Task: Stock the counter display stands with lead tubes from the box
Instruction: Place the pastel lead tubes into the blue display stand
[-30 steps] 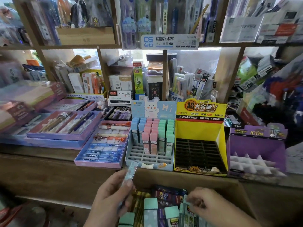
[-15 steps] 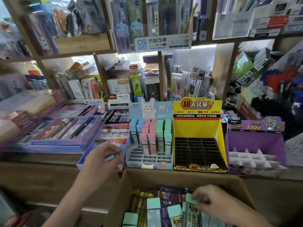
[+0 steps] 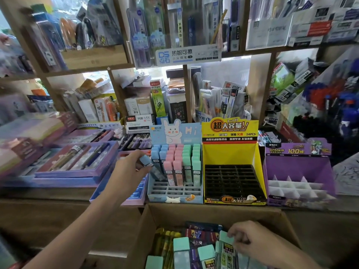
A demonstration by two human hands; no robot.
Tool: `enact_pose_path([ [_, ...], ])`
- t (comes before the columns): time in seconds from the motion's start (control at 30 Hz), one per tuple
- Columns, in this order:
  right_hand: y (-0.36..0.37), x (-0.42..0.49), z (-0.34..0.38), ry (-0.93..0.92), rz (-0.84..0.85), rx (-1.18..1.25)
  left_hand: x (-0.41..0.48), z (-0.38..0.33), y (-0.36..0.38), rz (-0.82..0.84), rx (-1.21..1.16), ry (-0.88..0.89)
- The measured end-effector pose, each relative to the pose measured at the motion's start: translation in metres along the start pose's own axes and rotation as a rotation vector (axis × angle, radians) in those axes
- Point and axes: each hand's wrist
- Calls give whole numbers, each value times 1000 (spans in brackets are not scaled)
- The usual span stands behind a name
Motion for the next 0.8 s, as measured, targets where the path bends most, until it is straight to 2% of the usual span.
enact_pose_path([
  [0.23,2,-2,-5,5,-10,-20,5,-3,2,7,23,103],
  [0.43,1,-2,-4,12,7,-28,15,-8,0,15,284,245],
  [0.5,1,-3,-4,14,7,-30,17,-10,0,2,379,231],
  [0.63,0,-3,-1,12,11,-42,20,-9,2,-9,413,191],
  [0.8,-3,-3,5,13,22,-49,16,-6,9,-139,412,264],
])
Point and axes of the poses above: each hand's wrist, its own x-axis towards the middle knuckle, its own y-axis out of the palm, z = x × y, and after that the axes turned 12 degrees about -y, right-handed
